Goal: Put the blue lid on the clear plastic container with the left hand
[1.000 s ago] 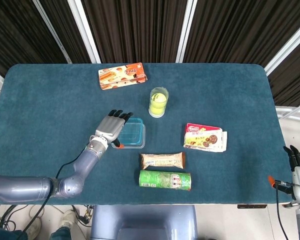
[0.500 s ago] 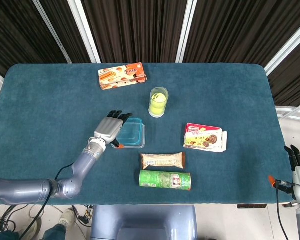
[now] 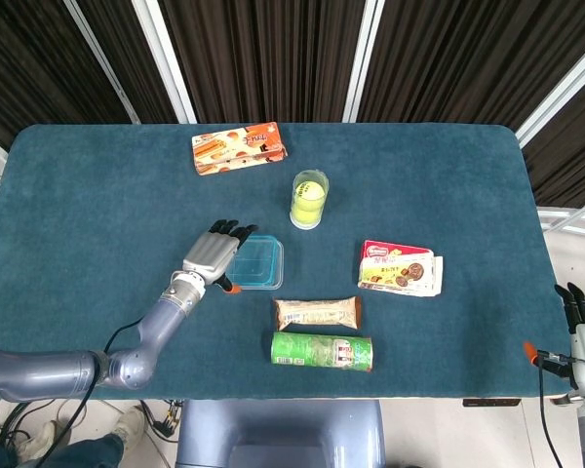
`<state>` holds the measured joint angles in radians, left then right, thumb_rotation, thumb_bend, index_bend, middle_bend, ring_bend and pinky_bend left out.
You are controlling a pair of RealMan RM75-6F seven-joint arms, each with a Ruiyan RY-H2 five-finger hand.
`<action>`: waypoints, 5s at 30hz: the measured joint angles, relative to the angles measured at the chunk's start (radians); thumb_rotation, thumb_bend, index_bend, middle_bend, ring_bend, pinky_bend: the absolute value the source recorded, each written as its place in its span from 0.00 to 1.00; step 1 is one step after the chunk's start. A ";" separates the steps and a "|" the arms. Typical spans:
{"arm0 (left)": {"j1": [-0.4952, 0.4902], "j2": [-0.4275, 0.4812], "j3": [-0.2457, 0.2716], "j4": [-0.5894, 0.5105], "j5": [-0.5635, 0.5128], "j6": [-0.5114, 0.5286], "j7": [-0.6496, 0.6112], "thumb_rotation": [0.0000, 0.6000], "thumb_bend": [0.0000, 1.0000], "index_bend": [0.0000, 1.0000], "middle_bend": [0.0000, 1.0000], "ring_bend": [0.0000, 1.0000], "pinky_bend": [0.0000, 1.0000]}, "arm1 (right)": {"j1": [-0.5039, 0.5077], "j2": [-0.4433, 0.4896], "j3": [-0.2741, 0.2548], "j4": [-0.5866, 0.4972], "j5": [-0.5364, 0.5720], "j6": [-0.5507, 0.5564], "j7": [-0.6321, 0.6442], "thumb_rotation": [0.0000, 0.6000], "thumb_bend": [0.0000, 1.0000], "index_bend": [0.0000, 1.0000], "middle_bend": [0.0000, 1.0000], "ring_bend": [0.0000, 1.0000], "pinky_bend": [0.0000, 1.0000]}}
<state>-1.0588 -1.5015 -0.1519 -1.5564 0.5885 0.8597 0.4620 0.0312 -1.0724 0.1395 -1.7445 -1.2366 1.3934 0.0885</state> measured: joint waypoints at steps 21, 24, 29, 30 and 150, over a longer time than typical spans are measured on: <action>-0.003 -0.033 -0.002 0.033 0.019 -0.010 -0.005 1.00 0.13 0.07 0.34 0.00 0.00 | 0.000 0.000 0.001 0.001 -0.001 -0.001 0.001 1.00 0.29 0.10 0.00 0.00 0.00; -0.004 -0.037 -0.003 0.036 0.018 -0.010 -0.006 1.00 0.13 0.07 0.34 0.00 0.00 | 0.000 0.000 0.001 0.002 -0.001 -0.001 0.001 1.00 0.29 0.10 0.00 0.00 0.00; -0.003 -0.038 -0.004 0.036 0.022 -0.011 -0.008 1.00 0.13 0.07 0.34 0.00 0.00 | 0.000 0.000 0.001 0.002 -0.002 0.000 0.003 1.00 0.29 0.10 0.00 0.00 0.00; -0.003 -0.038 -0.004 0.036 0.023 -0.012 -0.010 1.00 0.13 0.07 0.34 0.00 0.00 | 0.001 0.000 0.002 0.003 -0.002 -0.001 0.002 1.00 0.29 0.10 0.00 0.00 0.00; 0.005 -0.107 0.030 0.107 0.060 0.021 0.087 1.00 0.08 0.02 0.19 0.00 0.00 | 0.000 0.008 0.006 -0.010 0.016 -0.013 0.011 1.00 0.29 0.10 0.00 0.00 0.00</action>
<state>-1.0535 -1.6086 -0.1216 -1.4492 0.6489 0.8803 0.5486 0.0315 -1.0645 0.1451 -1.7546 -1.2208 1.3805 0.0992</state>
